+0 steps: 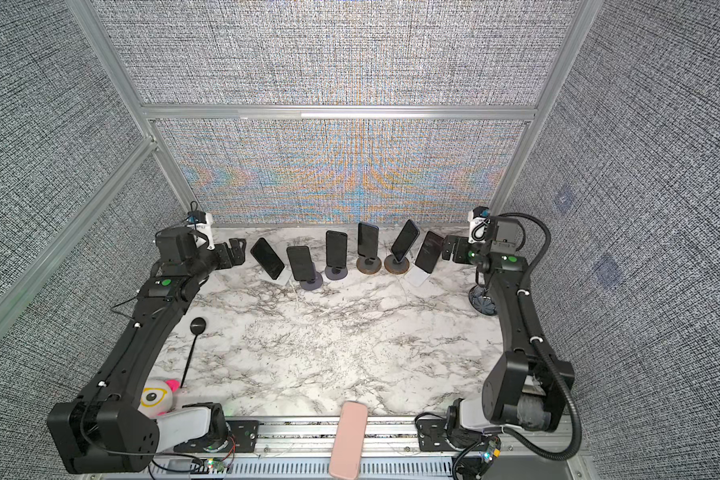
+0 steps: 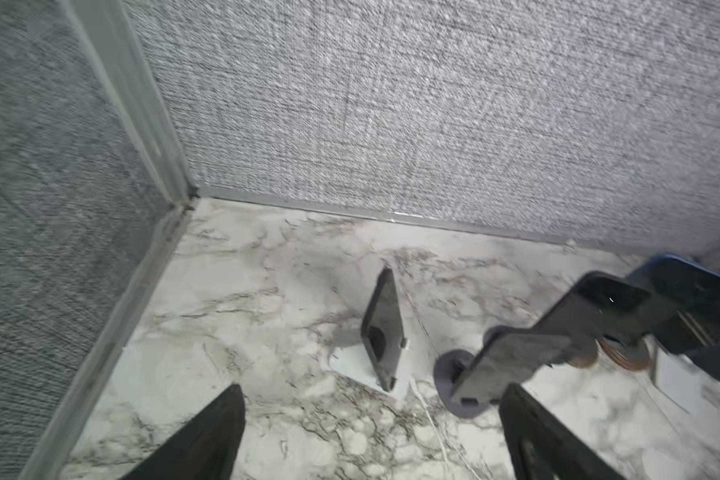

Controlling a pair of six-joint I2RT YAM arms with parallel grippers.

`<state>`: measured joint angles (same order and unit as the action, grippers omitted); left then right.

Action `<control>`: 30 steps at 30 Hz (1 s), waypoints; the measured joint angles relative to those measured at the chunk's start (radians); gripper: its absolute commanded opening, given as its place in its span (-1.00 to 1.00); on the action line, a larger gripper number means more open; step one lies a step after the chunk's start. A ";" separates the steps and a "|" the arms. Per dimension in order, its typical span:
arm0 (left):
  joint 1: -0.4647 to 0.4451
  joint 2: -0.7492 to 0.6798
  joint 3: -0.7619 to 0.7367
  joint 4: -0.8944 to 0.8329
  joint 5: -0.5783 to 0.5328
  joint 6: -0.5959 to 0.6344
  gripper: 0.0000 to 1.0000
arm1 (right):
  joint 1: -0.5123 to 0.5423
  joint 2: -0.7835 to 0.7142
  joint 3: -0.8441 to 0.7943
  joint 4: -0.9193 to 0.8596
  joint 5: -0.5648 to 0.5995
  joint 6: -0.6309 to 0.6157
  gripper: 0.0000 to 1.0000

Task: Remove the phone from the phone stand
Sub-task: 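Reach right gripper to the pink-edged phone while the left arm rises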

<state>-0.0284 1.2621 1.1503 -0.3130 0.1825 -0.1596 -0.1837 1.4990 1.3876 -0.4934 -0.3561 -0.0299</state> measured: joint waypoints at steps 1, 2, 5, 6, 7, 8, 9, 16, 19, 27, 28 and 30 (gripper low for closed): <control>0.000 0.006 0.003 -0.016 0.023 0.013 0.92 | 0.001 0.028 0.032 -0.024 -0.027 -0.023 0.97; 0.000 0.008 -0.003 -0.029 0.047 0.027 0.92 | 0.002 0.061 0.070 -0.059 -0.054 -0.048 0.97; 0.000 -0.002 -0.061 -0.047 0.112 0.051 0.90 | -0.008 0.132 0.146 -0.126 -0.102 -0.100 0.88; 0.000 -0.006 -0.073 -0.059 0.133 0.053 0.90 | -0.012 0.150 0.161 -0.139 -0.115 -0.112 0.86; 0.000 -0.009 -0.078 -0.066 0.151 0.055 0.90 | -0.016 0.163 0.167 -0.147 -0.124 -0.122 0.85; 0.000 -0.015 -0.081 -0.065 0.168 0.056 0.90 | -0.017 0.177 0.170 -0.154 -0.131 -0.131 0.83; 0.000 -0.021 -0.083 -0.061 0.182 0.058 0.90 | -0.017 0.189 0.170 -0.156 -0.138 -0.140 0.81; 0.000 -0.026 -0.077 -0.070 0.218 0.058 0.87 | -0.021 0.262 0.162 -0.136 -0.155 -0.165 0.72; 0.000 -0.033 -0.076 -0.071 0.227 0.058 0.86 | -0.033 0.304 0.187 -0.134 -0.158 -0.164 0.71; 0.000 -0.040 -0.075 -0.071 0.237 0.062 0.85 | -0.070 0.381 0.264 -0.120 -0.243 -0.166 0.25; 0.000 -0.040 -0.074 -0.071 0.237 0.062 0.85 | -0.069 0.385 0.268 -0.120 -0.254 -0.169 0.24; 0.000 -0.039 -0.074 -0.078 0.238 0.062 0.85 | -0.069 0.393 0.275 -0.117 -0.277 -0.178 0.15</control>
<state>-0.0284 1.2228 1.0767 -0.3908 0.4202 -0.0975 -0.2523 1.8919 1.6627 -0.6106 -0.6334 -0.2081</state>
